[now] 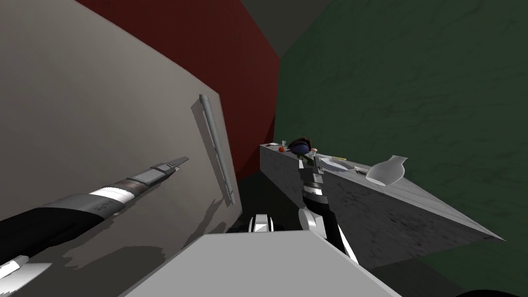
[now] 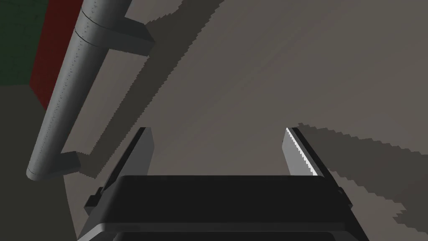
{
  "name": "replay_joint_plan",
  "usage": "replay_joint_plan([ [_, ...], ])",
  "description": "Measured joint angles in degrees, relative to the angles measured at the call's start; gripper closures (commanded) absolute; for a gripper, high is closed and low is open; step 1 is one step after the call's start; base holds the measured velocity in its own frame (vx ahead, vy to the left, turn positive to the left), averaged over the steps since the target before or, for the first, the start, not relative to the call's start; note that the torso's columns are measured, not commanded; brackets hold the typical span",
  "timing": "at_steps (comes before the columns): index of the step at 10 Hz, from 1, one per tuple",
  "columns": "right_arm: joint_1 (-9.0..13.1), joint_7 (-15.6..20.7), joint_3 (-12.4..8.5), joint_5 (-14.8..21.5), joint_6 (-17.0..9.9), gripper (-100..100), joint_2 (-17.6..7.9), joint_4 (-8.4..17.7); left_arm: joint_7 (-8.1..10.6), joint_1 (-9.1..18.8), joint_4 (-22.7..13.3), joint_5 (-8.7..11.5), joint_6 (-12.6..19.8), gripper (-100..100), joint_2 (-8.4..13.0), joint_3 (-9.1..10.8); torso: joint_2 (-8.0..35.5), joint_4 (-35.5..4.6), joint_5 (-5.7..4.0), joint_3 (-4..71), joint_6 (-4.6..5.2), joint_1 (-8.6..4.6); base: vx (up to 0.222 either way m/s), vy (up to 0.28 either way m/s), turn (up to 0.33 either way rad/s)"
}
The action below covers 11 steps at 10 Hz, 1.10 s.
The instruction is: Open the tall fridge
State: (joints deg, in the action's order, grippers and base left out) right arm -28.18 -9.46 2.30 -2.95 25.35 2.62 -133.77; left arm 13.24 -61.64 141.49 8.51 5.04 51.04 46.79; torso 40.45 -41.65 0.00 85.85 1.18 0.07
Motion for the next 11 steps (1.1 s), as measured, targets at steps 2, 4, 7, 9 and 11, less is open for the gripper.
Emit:
replay_joint_plan([
  [2, 0.00, 0.00, 0.00, 0.00, 0.00, 0, 0.00, 0.00, 1.20, -1.86, 1.65, 0.74, 1.98, -100, 2.99, 2.67, 0.25, -0.07, -0.05, -0.16, -0.30, -0.14, 0.069, -0.080, -0.092],
  [4, -0.01, 0.00, 0.00, 0.00, 0.00, 0, 0.00, -0.01, 1.96, -2.38, 5.33, 0.85, 4.20, -100, 5.22, 3.95, 1.43, -0.49, 0.00, -1.01, -1.03, -0.08, 0.066, -0.062, 0.007],
  [7, 0.01, 0.00, 0.00, 0.00, 0.00, 0, 0.00, 0.00, 2.60, -4.26, 7.78, 1.49, 4.02, -100, 6.21, 6.03, 1.90, -0.65, 0.02, -1.32, -1.16, -0.01, 0.015, -0.011, -0.015],
  [9, 0.02, 0.00, 0.00, 0.00, 0.00, 0, 0.00, 0.00, 2.58, -4.16, 7.93, 1.48, 3.90, 100, 6.28, 6.07, 1.89, -0.62, 0.11, -1.35, -1.27, 0.08, -0.092, -0.001, -0.011],
  [11, 0.05, 0.00, 0.00, 0.00, -0.01, 0, 0.00, 0.01, 3.13, -3.31, 7.32, 0.84, 2.22, 100, 8.24, 5.64, 2.28, -0.66, 0.21, -1.65, -1.17, 0.04, -0.273, 0.024, -0.068],
])
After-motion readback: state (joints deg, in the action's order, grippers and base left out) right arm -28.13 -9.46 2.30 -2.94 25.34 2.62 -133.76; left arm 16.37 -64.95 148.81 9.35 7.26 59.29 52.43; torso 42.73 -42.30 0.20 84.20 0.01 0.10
